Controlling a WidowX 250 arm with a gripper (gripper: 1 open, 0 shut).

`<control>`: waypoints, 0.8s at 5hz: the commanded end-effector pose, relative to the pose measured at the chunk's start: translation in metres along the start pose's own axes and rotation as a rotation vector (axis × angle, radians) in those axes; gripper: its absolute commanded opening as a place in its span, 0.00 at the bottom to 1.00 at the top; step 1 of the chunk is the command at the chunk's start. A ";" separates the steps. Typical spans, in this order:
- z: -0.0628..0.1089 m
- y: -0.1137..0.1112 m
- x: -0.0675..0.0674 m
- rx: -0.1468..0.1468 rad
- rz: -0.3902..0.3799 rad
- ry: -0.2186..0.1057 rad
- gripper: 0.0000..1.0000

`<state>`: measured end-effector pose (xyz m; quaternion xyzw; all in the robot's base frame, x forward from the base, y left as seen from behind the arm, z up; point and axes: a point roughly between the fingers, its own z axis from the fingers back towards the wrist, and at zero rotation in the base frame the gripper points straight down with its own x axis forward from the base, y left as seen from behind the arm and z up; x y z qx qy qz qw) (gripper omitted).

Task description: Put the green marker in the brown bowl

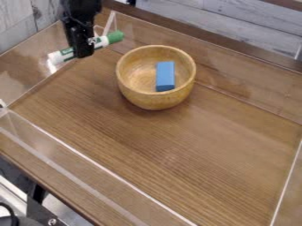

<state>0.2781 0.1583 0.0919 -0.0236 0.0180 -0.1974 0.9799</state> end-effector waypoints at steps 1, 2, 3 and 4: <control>0.023 0.013 0.018 0.079 -0.080 -0.070 0.00; 0.021 0.023 0.029 0.092 -0.138 -0.090 0.00; 0.022 0.031 0.038 0.102 -0.183 -0.114 0.00; 0.016 0.038 0.045 0.107 -0.217 -0.139 0.00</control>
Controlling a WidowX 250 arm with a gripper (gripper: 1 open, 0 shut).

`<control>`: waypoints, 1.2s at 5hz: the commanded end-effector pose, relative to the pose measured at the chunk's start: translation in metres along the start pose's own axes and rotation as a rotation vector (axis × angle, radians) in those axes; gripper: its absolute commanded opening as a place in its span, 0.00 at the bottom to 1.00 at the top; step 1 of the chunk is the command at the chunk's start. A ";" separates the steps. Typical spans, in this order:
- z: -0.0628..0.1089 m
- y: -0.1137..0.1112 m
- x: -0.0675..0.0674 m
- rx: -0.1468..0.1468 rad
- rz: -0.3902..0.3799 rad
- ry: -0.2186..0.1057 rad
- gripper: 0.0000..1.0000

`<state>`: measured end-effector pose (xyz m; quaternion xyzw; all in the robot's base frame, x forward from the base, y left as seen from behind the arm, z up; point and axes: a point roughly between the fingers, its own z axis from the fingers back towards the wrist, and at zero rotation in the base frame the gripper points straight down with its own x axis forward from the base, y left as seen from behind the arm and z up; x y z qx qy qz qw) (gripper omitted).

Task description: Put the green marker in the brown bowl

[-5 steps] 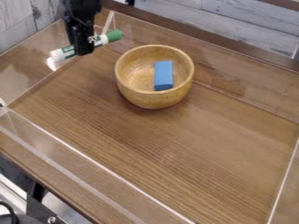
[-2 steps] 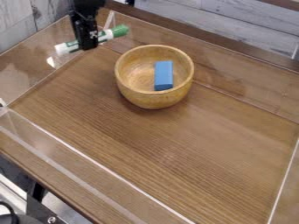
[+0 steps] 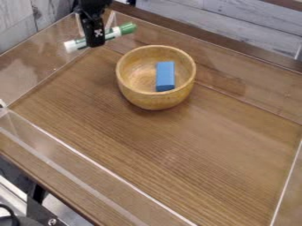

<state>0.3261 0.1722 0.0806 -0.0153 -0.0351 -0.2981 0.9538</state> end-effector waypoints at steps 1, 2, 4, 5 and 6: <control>0.017 0.015 0.010 0.075 -0.042 -0.059 0.00; 0.014 0.020 0.013 0.077 -0.070 -0.081 0.00; 0.012 0.024 0.015 0.079 -0.122 -0.128 0.00; 0.012 0.026 0.015 0.082 -0.146 -0.151 0.00; 0.012 0.028 0.015 0.086 -0.169 -0.171 0.00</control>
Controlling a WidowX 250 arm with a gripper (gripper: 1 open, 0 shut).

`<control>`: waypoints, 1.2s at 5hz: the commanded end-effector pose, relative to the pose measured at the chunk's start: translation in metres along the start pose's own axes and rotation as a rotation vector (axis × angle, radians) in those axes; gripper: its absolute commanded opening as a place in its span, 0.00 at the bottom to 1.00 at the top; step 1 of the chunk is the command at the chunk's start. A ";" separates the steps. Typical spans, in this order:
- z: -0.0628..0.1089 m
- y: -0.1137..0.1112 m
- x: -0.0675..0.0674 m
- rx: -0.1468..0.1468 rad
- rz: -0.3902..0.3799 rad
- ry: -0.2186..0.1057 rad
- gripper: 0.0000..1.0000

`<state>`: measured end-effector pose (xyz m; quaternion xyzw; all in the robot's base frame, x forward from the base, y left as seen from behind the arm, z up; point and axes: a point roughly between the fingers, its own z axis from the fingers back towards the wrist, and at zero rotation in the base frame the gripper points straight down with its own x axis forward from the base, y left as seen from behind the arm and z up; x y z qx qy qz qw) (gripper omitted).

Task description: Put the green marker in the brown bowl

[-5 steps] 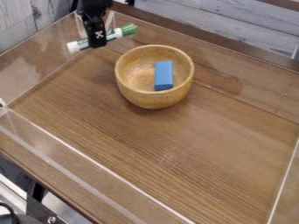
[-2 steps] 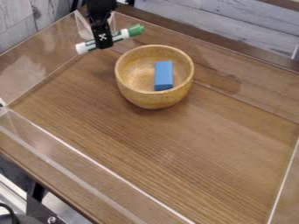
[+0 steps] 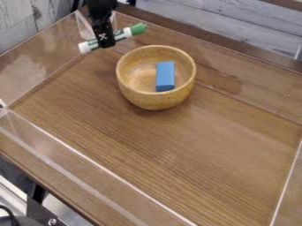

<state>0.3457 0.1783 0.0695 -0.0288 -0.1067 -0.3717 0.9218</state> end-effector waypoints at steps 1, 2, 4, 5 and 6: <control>0.022 0.015 0.004 0.077 -0.037 -0.040 0.00; 0.023 0.017 0.005 0.080 -0.062 -0.059 0.00; 0.018 0.025 0.007 0.083 -0.110 -0.094 0.00; 0.014 0.030 0.009 0.085 -0.130 -0.110 0.00; 0.012 0.033 0.011 0.088 -0.155 -0.124 0.00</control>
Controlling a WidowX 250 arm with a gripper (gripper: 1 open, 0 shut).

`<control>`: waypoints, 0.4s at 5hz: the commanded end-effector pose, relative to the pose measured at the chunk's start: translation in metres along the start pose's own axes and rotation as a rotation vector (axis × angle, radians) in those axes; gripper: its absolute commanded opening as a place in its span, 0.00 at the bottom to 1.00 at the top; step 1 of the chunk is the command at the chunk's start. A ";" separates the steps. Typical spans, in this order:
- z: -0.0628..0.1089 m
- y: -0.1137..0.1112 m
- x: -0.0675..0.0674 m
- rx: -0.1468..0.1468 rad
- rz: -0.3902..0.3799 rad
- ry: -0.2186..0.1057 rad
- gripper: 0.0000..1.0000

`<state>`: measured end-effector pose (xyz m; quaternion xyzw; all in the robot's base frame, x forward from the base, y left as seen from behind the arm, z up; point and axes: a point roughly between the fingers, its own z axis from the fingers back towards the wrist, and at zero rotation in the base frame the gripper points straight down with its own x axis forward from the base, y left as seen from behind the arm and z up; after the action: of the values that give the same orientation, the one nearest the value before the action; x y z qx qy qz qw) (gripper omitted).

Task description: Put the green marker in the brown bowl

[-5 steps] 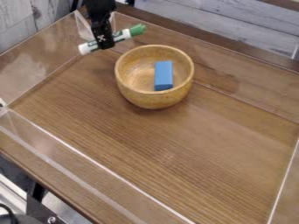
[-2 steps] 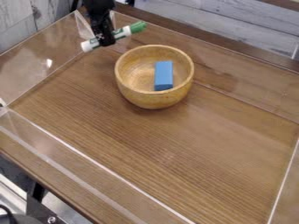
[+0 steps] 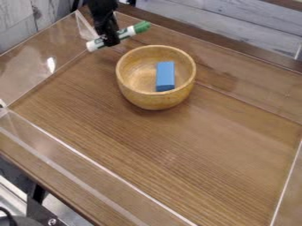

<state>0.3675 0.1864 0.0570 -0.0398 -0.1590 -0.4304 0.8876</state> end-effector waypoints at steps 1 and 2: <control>0.023 0.015 0.002 0.084 -0.047 -0.021 0.00; 0.021 0.015 -0.001 0.085 -0.070 -0.031 0.00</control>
<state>0.3676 0.1920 0.0547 -0.0343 -0.1734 -0.4508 0.8749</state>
